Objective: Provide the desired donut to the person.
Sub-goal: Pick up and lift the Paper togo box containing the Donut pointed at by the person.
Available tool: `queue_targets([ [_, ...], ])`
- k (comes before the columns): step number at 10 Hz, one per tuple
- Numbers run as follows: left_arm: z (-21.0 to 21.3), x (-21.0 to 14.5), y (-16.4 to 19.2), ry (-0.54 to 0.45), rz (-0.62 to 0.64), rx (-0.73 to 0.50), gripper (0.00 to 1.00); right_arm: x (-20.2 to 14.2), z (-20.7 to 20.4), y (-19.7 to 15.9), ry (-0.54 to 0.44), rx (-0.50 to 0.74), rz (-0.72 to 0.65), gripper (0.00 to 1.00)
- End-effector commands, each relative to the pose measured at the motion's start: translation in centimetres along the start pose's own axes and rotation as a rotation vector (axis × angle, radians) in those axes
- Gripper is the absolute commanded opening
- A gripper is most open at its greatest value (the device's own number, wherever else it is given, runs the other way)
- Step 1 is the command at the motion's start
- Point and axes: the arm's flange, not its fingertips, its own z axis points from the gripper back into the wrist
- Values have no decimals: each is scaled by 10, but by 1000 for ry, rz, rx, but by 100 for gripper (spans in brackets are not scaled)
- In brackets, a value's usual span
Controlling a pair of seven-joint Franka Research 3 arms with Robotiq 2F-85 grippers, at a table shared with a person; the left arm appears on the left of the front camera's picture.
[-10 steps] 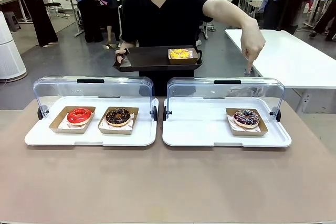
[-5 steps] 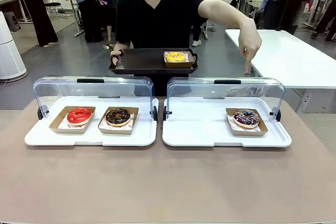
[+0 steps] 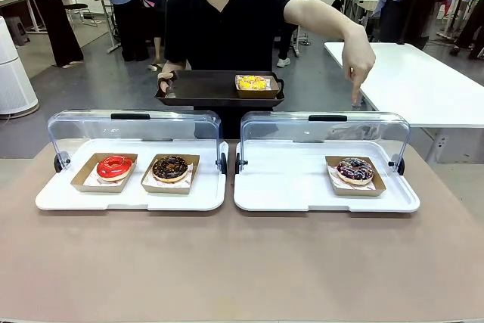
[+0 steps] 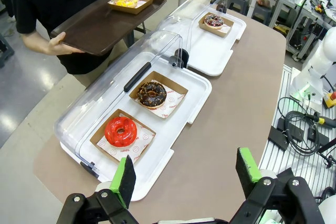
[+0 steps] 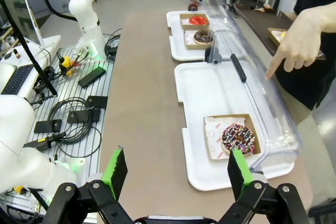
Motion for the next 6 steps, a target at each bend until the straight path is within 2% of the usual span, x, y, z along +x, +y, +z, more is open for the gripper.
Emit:
queue_targets([
  [1, 0, 1, -1, -6, 0, -6, 100, 0, 0, 0, 0, 0, 0, 100],
  [3, 0, 1, -1, -6, 0, -6, 100, 51, -44, 20, 175, 34, 126, 100],
  [5, 0, 1, -1, -6, 0, -6, 100, 96, -110, 47, 390, 75, 257, 100],
  [6, 0, 1, -1, -6, 0, -6, 100, 104, -142, 59, 512, 107, 308, 100],
])
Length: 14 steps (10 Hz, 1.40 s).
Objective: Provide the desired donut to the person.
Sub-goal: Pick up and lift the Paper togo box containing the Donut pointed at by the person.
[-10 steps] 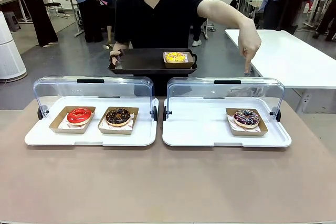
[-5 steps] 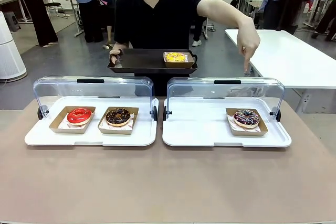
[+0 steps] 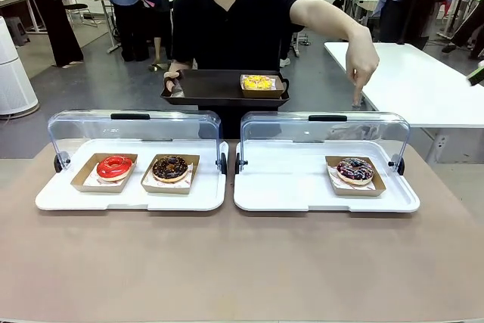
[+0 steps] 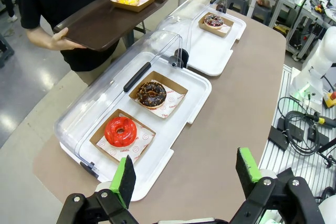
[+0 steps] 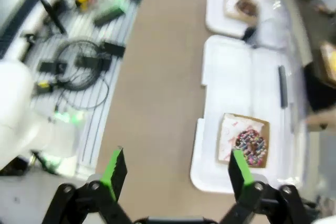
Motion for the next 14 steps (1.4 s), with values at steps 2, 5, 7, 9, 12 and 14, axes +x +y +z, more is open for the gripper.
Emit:
queue_targets([
  [2, 1, 1, -1, -7, 0, -5, 100, 35, -89, 13, 320, 8, 84, 100],
  [5, 1, 1, -1, -7, 0, -5, 100, 54, -128, 17, 467, -48, -6, 100],
  [7, 1, 1, -1, -7, 0, -5, 100, 52, -138, 8, 469, -55, -108, 100],
  [9, 1, 1, -1, -7, 0, -5, 100, 39, -137, -5, 381, 5, -110, 100],
  [12, 1, 1, -1, -7, 0, -5, 100, 50, -139, 11, 461, -53, -92, 100],
  [14, 1, 1, -1, -7, 0, -5, 100, 50, -139, 11, 461, -53, -92, 100],
])
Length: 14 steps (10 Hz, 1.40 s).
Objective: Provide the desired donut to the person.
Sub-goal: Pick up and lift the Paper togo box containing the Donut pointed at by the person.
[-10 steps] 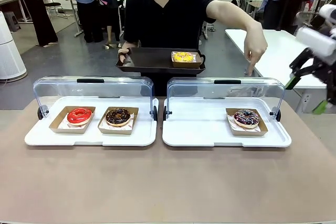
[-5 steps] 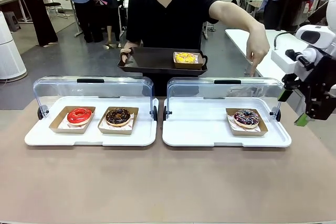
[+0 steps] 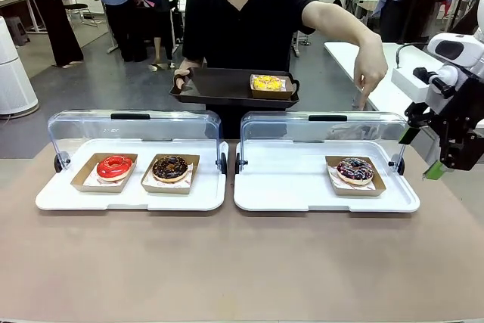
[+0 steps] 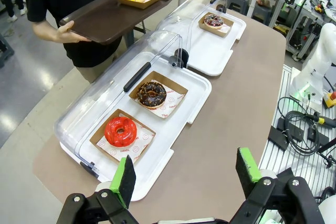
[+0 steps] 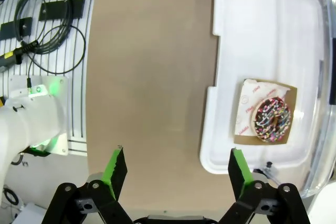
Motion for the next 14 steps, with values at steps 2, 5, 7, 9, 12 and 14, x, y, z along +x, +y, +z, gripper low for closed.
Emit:
queue_targets([
  [2, 1, 1, -1, -7, 0, -5, 100, -1, -4, 2, 31, -2, -18, 100],
  [5, 1, 1, -1, -7, 0, -5, 100, 39, -54, -6, 43, 90, 2, 100],
  [7, 1, 1, -1, -7, 0, -5, 100, 51, -90, -17, 45, 112, -35, 100],
  [9, 1, 1, -1, -7, 0, -5, 100, 58, -125, -28, 62, 112, -68, 100],
  [12, 1, 1, -1, -7, 0, -5, 100, 59, -159, -46, 111, 90, -107, 100],
  [14, 1, 1, -1, -7, 0, -5, 100, 54, -152, -39, 81, 110, -90, 100],
])
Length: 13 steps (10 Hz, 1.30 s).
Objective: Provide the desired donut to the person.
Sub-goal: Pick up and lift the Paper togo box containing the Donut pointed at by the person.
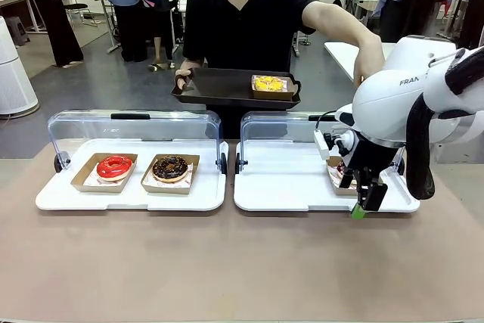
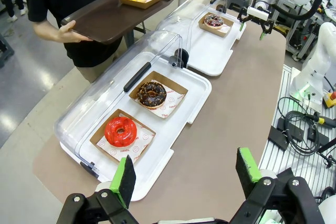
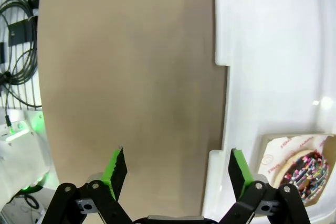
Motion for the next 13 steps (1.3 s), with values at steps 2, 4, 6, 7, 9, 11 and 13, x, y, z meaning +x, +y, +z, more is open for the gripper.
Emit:
queue_targets([
  [2, 1, 1, -1, -7, 0, -6, 100, 0, 8, 7, -1, 9, 2, 100],
  [4, 1, 1, -1, -7, 0, -6, 100, 0, 8, 7, -1, 9, 2, 100],
  [6, 1, 1, -1, -7, 0, -6, 100, 0, 8, 7, -1, 9, 2, 100],
  [7, 1, 1, -1, -7, 0, -6, 100, 0, 8, 4, -2, 2, 3, 100],
  [9, 1, 1, -1, -7, 0, -6, 100, 1, -10, -21, 41, -30, -6, 100],
  [11, 1, 1, -1, -7, 0, -6, 100, 1, -27, -43, 84, -61, -18, 100],
  [13, 1, 1, -1, -7, 0, -6, 100, 0, -35, -60, 75, -92, -36, 100],
])
